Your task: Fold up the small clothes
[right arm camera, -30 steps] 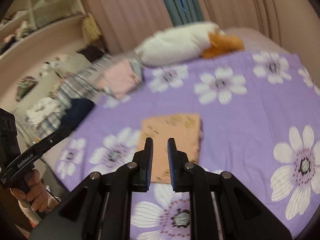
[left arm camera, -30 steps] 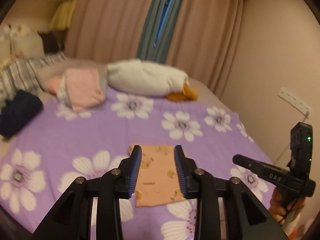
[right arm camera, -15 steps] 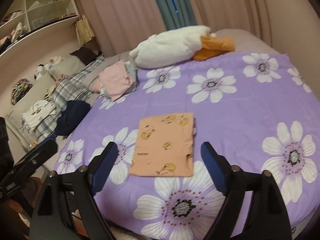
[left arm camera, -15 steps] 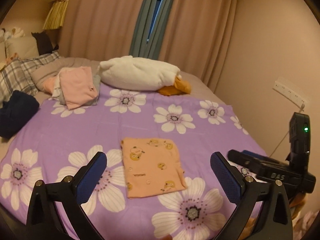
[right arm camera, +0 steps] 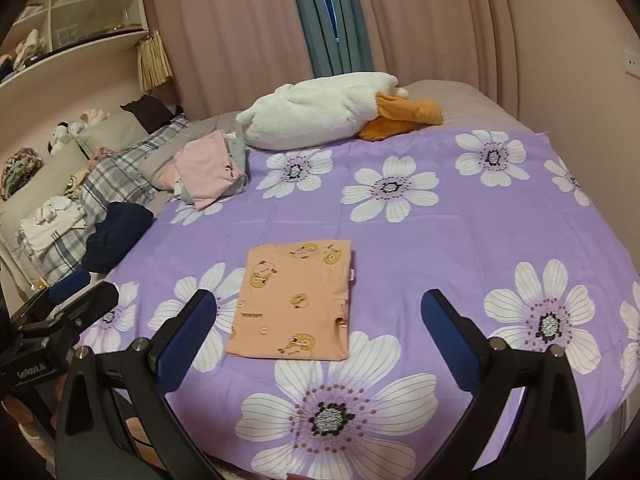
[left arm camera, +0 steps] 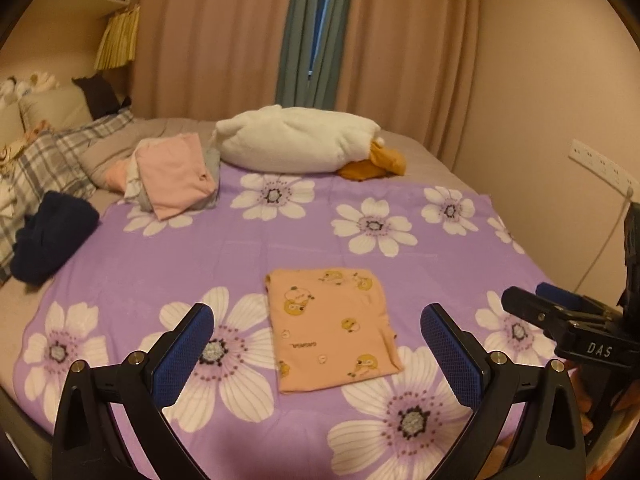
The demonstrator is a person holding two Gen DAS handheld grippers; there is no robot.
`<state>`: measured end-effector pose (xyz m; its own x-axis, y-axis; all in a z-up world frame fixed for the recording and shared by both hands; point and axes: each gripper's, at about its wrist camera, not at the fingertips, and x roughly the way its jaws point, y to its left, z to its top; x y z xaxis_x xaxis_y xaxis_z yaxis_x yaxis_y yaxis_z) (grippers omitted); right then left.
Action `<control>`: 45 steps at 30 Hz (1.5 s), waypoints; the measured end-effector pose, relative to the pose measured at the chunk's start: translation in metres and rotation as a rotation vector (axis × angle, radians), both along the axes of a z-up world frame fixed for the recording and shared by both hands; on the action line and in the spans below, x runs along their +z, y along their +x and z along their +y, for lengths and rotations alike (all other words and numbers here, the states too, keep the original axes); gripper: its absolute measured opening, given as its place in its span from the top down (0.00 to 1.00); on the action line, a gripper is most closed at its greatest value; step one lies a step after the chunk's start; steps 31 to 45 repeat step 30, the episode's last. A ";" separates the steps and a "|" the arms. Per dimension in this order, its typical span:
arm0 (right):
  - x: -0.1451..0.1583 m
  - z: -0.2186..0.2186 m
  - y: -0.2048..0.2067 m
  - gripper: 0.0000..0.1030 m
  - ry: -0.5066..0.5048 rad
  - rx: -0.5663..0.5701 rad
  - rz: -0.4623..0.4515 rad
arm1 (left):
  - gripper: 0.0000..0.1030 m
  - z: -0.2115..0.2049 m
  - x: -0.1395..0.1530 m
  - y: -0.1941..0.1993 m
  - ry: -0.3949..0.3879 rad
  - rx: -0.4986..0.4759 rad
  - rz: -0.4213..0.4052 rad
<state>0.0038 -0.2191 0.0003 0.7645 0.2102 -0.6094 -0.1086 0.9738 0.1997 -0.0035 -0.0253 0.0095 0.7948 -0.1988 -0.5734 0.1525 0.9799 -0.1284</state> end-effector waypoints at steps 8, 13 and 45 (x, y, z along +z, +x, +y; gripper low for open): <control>-0.003 -0.009 0.004 0.00 0.030 -0.039 0.022 | 0.01 -0.004 -0.002 0.000 0.042 0.003 -0.015; -0.006 -0.010 0.009 0.00 0.032 -0.039 0.046 | 0.01 -0.001 -0.003 0.002 0.016 -0.001 0.003; -0.008 -0.010 0.013 0.00 0.022 -0.031 0.058 | 0.01 -0.002 -0.004 0.002 0.003 0.000 0.011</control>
